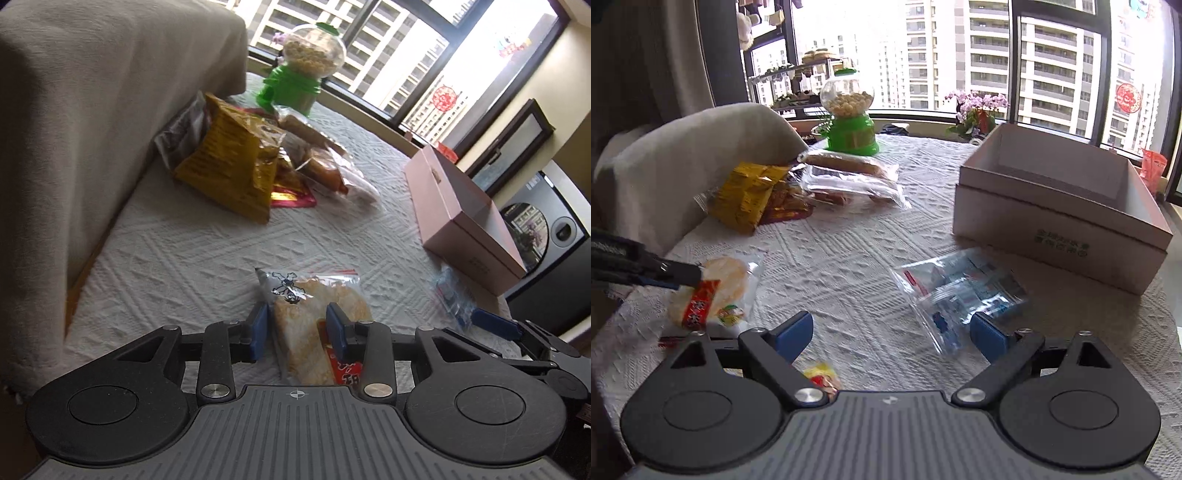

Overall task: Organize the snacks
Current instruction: 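Grasp the yellow-red candy bag with the right tool while the left tool lifts the rice-cracker bag, then carry both bags over the pink box and open both tools to drop them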

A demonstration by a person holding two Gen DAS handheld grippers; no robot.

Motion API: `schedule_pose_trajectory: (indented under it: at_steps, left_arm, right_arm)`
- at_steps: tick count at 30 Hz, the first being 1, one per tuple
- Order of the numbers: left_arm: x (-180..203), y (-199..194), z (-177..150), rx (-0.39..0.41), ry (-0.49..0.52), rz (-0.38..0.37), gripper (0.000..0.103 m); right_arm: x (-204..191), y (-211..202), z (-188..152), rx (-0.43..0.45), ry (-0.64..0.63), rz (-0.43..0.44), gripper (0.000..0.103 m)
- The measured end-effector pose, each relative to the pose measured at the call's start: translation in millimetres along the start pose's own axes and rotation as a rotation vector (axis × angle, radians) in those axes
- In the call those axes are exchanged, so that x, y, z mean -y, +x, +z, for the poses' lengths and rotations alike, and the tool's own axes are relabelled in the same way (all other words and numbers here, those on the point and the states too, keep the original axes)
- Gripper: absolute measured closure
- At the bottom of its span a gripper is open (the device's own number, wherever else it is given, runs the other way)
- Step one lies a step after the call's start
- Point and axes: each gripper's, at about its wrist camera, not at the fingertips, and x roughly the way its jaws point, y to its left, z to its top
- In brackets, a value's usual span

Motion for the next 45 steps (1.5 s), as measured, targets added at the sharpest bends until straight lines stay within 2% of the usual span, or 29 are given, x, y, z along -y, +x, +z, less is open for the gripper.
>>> schedule_pose_trajectory:
  at_steps: [3,7,9,14,18,23,26,28,30,33,35,39,45]
  left_arm:
    - [7.7,8.9,3.9,-0.027,0.019,-0.055,0.064]
    - [9.5,8.1,-1.1,-0.042,0.061,-0.068,0.064]
    - [3.8,7.5,-3.9,-0.042,0.077,-0.106,0.064]
    - [-0.7,10.6,1.4,-0.076,-0.001,-0.191,0.064]
    - [26.4,-3.9,3.6,-0.037,0.085,-0.275,0.064]
    - [40.0,35.0,-1.9,-0.116,0.105,-0.201,0.062]
    - [43.6,35.8,-3.6,-0.088,0.107,-0.217,0.065]
    - [44.9,29.2,-6.1,-0.054,0.123,-0.233,0.074]
    - [42.8,22.4,-9.0,-0.034,0.111,-0.258,0.079]
    - [39.1,13.2,-10.9,0.011,0.104,-0.252,0.080]
    - [38.9,7.5,-11.7,0.035,0.111,-0.239,0.080]
    - [37.8,2.0,-12.3,0.027,0.103,-0.256,0.081]
    - [32.5,-9.6,-15.8,0.024,0.101,-0.260,0.081]
  right_arm:
    - [-11.1,6.5,8.6,-0.013,-0.006,0.034,0.011]
    - [-26.1,20.8,4.2,-0.063,-0.062,0.004,0.015]
    - [-29.8,20.0,-0.8,-0.041,-0.079,-0.006,0.015]
    - [-27.1,17.1,-0.5,-0.052,-0.092,-0.009,0.016]
    - [-18.2,8.3,-4.7,-0.061,-0.114,-0.046,0.017]
    - [-9.7,6.4,-8.5,-0.066,-0.110,-0.065,0.017]
    - [-7.9,3.7,-10.2,-0.054,-0.113,-0.077,0.017]
    - [-3.8,-3.0,-11.7,-0.053,-0.113,-0.059,0.017]
    - [2.6,-15.2,-14.1,-0.046,-0.097,-0.039,0.017]
    - [10.0,-34.6,-23.3,-0.047,-0.094,0.004,0.016]
    - [7.6,-41.1,-31.4,-0.077,-0.100,0.048,0.015]
    - [-14.6,-34.3,-41.2,-0.139,-0.170,0.123,0.015]
    - [-35.7,-18.0,-42.0,-0.120,-0.242,0.106,0.015]
